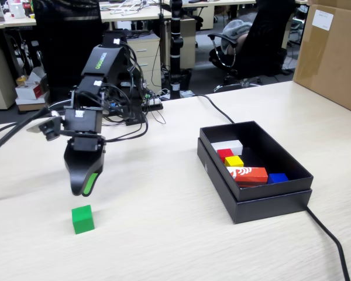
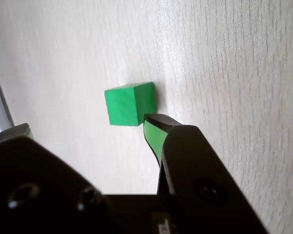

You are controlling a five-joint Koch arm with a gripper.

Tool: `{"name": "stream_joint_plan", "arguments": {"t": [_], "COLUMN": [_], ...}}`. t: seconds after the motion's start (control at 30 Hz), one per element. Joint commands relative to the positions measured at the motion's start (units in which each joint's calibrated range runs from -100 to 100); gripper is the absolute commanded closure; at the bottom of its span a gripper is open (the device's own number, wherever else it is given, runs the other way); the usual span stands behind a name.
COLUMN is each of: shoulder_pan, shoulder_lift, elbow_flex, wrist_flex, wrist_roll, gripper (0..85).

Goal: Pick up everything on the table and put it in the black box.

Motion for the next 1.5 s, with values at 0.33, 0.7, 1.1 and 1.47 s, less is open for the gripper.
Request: {"name": "stream_joint_plan", "arguments": {"t": [0.33, 0.7, 1.1, 1.47], "shoulder_pan": [-1.5, 0.0, 1.0, 0.4], "shoulder_lift": [4.2, 11.9, 12.1, 12.4], "elbow_flex": [4.7, 10.7, 9.5, 8.6], "wrist_flex": [2.4, 2.4, 2.3, 2.3], "wrist_roll": [-2.3, -1.7, -1.2, -1.7], "gripper": [39.5, 39.6, 39.6, 39.9]}}
